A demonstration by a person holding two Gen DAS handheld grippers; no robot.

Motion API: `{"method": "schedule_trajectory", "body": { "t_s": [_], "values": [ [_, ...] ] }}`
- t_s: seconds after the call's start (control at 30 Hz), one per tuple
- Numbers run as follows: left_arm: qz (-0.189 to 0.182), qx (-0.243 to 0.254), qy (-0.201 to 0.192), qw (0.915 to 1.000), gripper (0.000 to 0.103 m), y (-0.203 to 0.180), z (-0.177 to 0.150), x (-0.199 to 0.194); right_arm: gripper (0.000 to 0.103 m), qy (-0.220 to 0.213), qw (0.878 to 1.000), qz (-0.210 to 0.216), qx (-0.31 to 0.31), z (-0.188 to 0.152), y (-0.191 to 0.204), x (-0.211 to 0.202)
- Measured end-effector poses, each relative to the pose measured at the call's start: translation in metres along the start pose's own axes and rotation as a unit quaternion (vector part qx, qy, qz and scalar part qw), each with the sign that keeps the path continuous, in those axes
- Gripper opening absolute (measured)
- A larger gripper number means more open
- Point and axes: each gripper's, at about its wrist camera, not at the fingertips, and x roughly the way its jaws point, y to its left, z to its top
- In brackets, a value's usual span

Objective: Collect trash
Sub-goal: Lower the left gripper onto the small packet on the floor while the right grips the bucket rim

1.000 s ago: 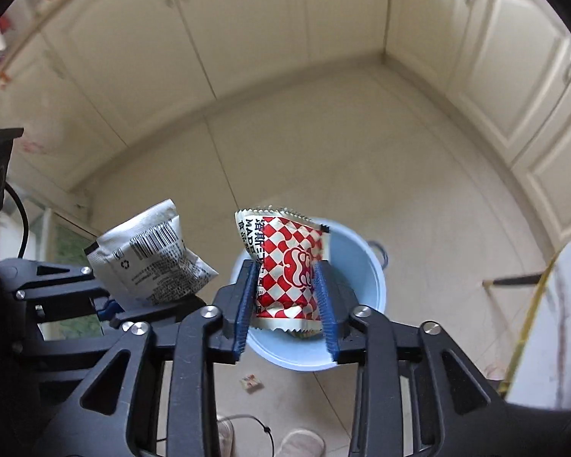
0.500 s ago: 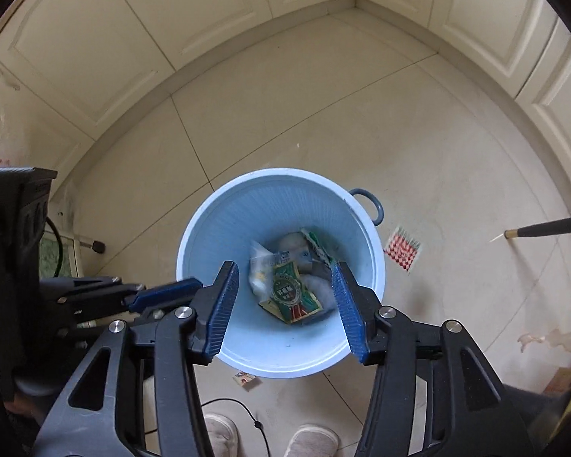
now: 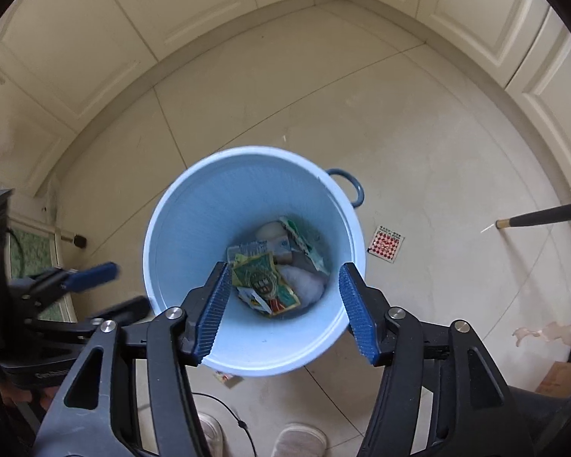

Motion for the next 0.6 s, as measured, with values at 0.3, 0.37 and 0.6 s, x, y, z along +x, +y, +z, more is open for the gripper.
{"method": "schedule_trajectory", "body": {
  "t_s": [0.3, 0.37, 0.6],
  "values": [
    [0.039, 0.061, -0.013, 0.9973, 0.071, 0.011, -0.131, 0.043, 0.065, 0.03, 0.998, -0.059, -0.005, -0.02, -0.014, 0.044],
    [0.036, 0.079, -0.002, 0.9962, 0.071, 0.012, -0.157, 0.071, 0.065, 0.033, 0.997, -0.075, 0.003, -0.022, -0.021, 0.055],
    [0.03, 0.119, 0.047, 0.9914, 0.067, 0.003, -0.215, 0.17, 0.067, 0.045, 0.996, -0.077, 0.027, -0.021, -0.038, 0.087]
  ]
}}
